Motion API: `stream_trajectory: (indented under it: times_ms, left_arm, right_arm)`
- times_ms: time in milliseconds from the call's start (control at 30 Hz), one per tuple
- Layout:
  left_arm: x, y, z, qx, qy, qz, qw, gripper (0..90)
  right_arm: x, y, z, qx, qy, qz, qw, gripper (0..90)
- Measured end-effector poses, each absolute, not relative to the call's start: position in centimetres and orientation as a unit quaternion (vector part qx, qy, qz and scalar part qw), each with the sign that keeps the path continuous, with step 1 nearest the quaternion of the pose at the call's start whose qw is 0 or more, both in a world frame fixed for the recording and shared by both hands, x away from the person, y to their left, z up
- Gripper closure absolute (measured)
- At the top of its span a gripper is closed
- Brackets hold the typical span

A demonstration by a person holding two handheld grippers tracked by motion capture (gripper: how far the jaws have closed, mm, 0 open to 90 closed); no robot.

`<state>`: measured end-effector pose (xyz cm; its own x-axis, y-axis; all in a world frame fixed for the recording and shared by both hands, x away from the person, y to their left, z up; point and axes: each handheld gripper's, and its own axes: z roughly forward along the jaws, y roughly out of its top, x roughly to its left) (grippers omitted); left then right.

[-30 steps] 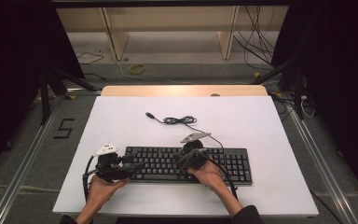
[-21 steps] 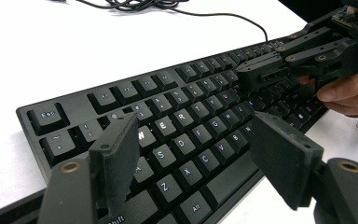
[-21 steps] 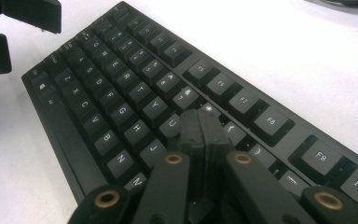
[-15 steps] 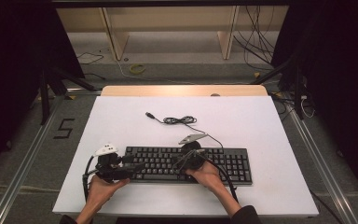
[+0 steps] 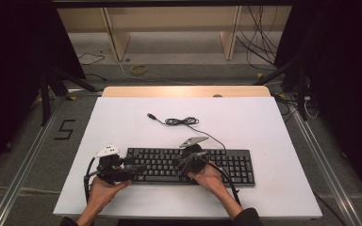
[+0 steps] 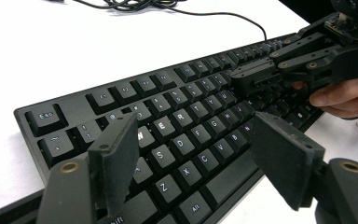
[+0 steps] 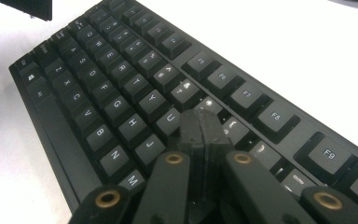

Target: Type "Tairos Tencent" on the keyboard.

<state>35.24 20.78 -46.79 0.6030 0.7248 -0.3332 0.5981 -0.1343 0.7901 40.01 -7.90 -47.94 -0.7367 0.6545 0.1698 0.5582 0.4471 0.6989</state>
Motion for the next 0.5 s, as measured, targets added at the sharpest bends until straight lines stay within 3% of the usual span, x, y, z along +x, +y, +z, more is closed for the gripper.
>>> stream_trajectory:
  times_ms: [267,500]
  left_arm:
    - [35.4,20.9,-46.8,0.749,0.444,0.066,0.488,32.0]
    - [35.4,20.8,-46.8,0.751,0.442,0.068,0.487,32.2]
  right_arm:
    - [40.0,-8.4,-47.3,0.366,0.837,0.402,0.059,90.0]
    - [39.8,-8.8,-46.7,0.365,0.830,0.419,0.054,83.9]
